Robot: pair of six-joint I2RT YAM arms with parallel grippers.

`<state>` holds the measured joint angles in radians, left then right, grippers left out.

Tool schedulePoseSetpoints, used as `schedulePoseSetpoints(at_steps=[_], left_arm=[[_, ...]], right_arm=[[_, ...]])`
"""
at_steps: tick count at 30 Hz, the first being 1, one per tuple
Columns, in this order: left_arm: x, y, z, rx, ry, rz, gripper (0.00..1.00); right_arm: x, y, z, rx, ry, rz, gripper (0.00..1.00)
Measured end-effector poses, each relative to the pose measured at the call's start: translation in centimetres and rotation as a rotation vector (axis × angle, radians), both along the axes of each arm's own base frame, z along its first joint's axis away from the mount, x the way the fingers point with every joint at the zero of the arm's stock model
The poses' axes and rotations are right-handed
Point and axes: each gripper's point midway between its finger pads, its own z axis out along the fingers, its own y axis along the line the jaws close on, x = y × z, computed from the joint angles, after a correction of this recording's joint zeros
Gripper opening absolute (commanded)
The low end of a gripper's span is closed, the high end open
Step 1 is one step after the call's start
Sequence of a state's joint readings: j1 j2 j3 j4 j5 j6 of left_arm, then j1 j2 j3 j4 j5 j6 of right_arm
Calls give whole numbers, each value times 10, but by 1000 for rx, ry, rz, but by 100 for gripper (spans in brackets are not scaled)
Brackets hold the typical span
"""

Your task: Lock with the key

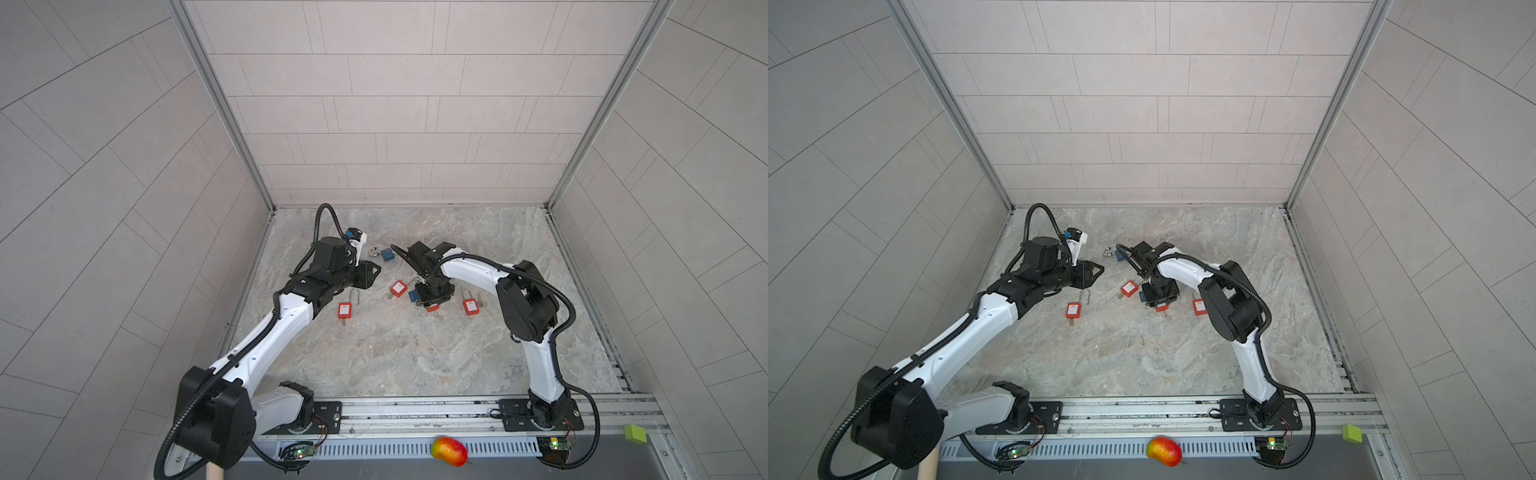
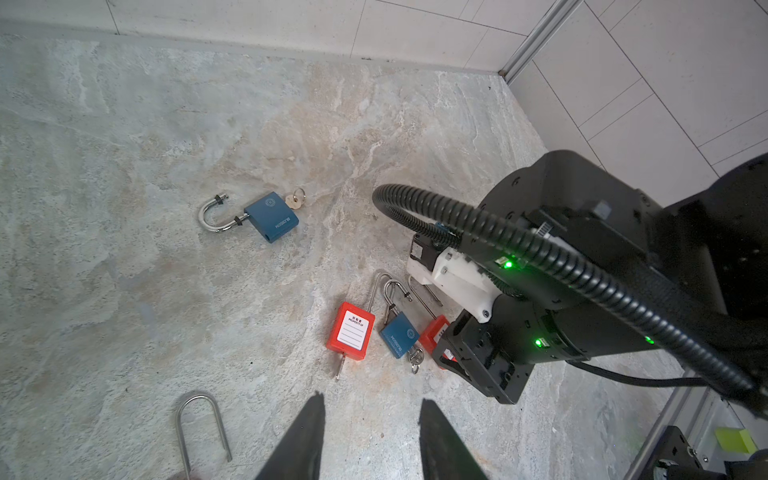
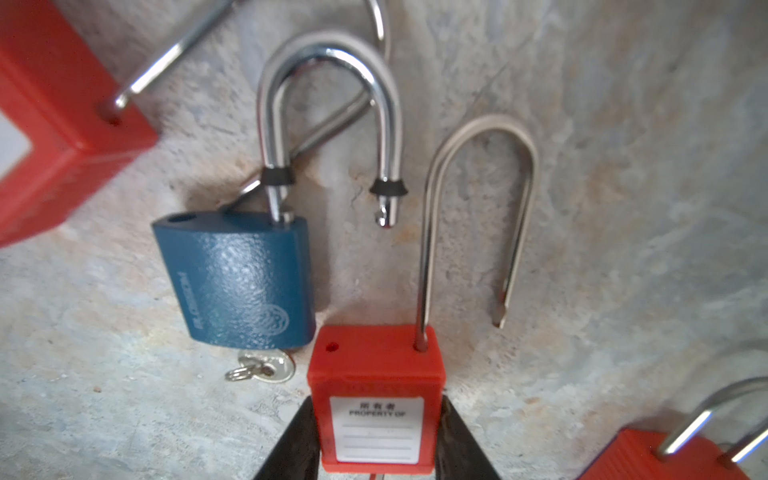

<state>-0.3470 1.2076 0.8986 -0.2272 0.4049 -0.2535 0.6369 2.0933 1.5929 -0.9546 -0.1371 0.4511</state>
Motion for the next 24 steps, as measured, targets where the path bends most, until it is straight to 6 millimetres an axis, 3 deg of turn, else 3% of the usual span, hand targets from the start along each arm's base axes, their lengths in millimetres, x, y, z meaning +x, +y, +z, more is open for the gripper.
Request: schedulePoseSetpoints(at_steps=[4,7,12,16,24], left_arm=[[0,-2,3,0,-18,-21,43],[-3,-8,6,-6,-41,-72,43],[-7,-23,27,-34,-157,-197,43],[-18,-32,41,-28,-272,-310,43],[-41,-57,54,16,-482,-567,43]], right_arm=[[1,-2,4,-7,-14,57,35],[3,-3,23,15,-50,137,31],[6,-14,88,95,-174,288,28],[3,-31,128,151,-247,387,27],[-39,-39,151,220,-267,679,27]])
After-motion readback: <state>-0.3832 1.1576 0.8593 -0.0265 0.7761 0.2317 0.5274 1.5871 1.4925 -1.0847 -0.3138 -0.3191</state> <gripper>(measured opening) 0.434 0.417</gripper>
